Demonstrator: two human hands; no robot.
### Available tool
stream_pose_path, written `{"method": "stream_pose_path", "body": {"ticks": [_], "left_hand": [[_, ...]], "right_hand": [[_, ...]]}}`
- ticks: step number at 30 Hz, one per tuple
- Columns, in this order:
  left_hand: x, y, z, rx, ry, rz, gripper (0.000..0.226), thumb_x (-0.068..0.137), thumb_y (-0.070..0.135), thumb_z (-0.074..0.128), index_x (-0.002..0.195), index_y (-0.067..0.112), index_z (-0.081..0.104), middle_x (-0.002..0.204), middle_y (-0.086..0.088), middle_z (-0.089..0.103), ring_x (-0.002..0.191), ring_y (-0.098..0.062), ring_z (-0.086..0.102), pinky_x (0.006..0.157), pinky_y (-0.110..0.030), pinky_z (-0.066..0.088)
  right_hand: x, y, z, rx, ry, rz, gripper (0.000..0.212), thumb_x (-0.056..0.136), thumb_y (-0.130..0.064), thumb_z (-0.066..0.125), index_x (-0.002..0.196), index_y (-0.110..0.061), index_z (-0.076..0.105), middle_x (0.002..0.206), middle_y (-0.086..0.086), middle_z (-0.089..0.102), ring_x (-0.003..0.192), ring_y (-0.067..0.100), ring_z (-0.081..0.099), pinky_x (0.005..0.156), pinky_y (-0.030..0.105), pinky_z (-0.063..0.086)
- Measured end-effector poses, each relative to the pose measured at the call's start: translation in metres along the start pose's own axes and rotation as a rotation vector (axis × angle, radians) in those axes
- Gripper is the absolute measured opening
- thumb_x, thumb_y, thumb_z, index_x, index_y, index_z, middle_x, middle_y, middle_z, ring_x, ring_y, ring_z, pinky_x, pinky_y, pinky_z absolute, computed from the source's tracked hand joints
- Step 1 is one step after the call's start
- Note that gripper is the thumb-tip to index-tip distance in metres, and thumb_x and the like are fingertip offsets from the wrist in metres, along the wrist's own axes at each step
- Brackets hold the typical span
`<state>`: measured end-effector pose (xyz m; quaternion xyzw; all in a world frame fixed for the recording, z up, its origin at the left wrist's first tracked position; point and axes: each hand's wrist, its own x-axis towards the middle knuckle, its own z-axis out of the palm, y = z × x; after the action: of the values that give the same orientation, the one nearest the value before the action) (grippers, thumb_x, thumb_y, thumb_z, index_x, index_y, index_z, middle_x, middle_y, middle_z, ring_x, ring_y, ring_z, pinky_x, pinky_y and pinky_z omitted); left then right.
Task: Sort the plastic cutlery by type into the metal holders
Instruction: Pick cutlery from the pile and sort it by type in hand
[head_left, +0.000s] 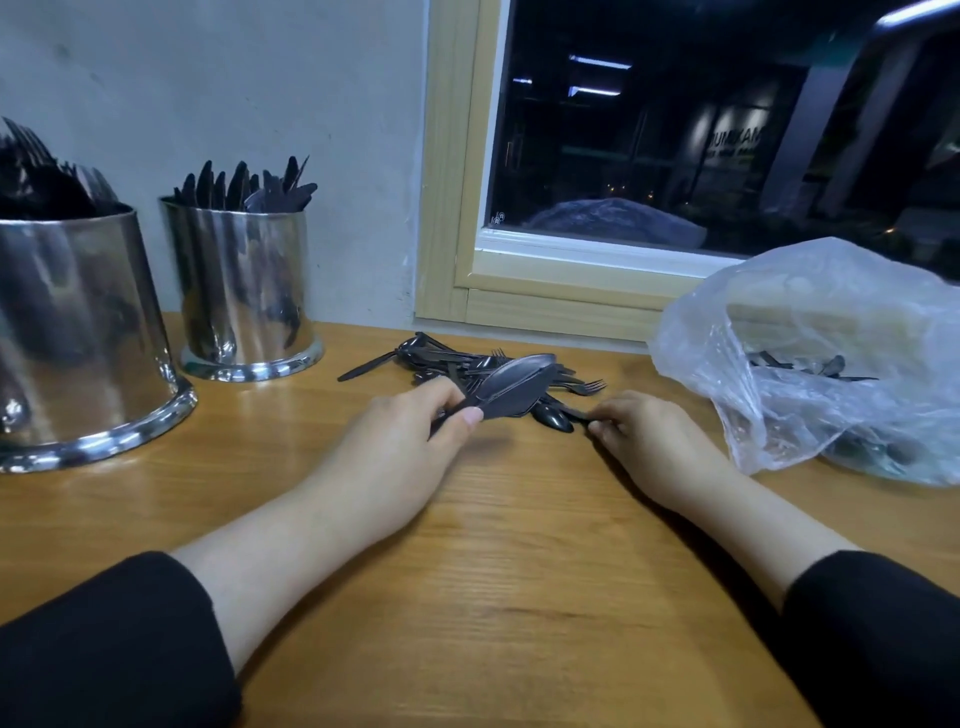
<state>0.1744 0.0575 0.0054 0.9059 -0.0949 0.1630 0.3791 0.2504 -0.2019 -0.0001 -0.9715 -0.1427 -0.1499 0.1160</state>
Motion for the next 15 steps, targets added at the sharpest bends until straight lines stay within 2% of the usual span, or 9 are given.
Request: {"method": "stream_pose_path", "body": {"ticks": [3, 6, 8, 11, 15], "left_hand": [[0.001, -0.001, -0.001, -0.001, 0.010, -0.004, 0.024, 0.101, 0.045, 0.052, 0.084, 0.029, 0.055, 0.071, 0.004, 0.060, 0.071, -0.013, 0.053, 0.066, -0.032, 0.041], [0.001, -0.001, -0.001, -0.003, 0.017, -0.006, 0.024, 0.100, 0.046, 0.052, 0.082, 0.030, 0.055, 0.069, 0.005, 0.059, 0.071, -0.012, 0.054, 0.068, -0.032, 0.043], [0.001, -0.002, -0.001, -0.007, 0.024, -0.004, 0.024, 0.100, 0.046, 0.052, 0.082, 0.030, 0.055, 0.069, 0.005, 0.060, 0.071, -0.012, 0.054, 0.068, -0.032, 0.044], [0.002, -0.002, -0.002, -0.008, 0.035, 0.002, 0.025, 0.100, 0.046, 0.052, 0.081, 0.030, 0.055, 0.065, 0.006, 0.057, 0.066, -0.010, 0.051, 0.064, -0.033, 0.040], [0.002, -0.003, -0.003, -0.016, 0.051, 0.003, 0.026, 0.099, 0.046, 0.053, 0.078, 0.030, 0.054, 0.057, 0.009, 0.051, 0.059, -0.009, 0.046, 0.060, -0.033, 0.037]], "right_hand": [[-0.003, -0.002, -0.002, 0.025, 0.021, 0.006, 0.013, 0.095, -0.033, 0.066, 0.101, -0.025, 0.073, 0.094, -0.013, 0.058, 0.096, 0.018, 0.060, 0.087, 0.042, 0.050], [-0.003, -0.002, -0.003, 0.034, -0.014, 0.036, 0.023, 0.094, -0.038, 0.066, 0.110, -0.022, 0.073, 0.093, -0.012, 0.054, 0.091, 0.012, 0.052, 0.083, 0.032, 0.044], [-0.004, -0.005, -0.006, 0.066, -0.035, 0.077, 0.023, 0.094, -0.036, 0.068, 0.110, -0.021, 0.073, 0.091, -0.010, 0.057, 0.088, 0.012, 0.053, 0.076, 0.027, 0.039], [-0.005, -0.007, -0.014, 0.164, -0.107, 0.165, 0.016, 0.091, -0.034, 0.072, 0.103, -0.023, 0.073, 0.084, -0.013, 0.061, 0.085, 0.012, 0.060, 0.068, 0.025, 0.041], [-0.007, -0.009, -0.020, 0.237, -0.199, 0.232, 0.011, 0.088, -0.027, 0.075, 0.092, -0.018, 0.071, 0.075, -0.006, 0.070, 0.065, 0.008, 0.061, 0.053, 0.016, 0.043]]}}
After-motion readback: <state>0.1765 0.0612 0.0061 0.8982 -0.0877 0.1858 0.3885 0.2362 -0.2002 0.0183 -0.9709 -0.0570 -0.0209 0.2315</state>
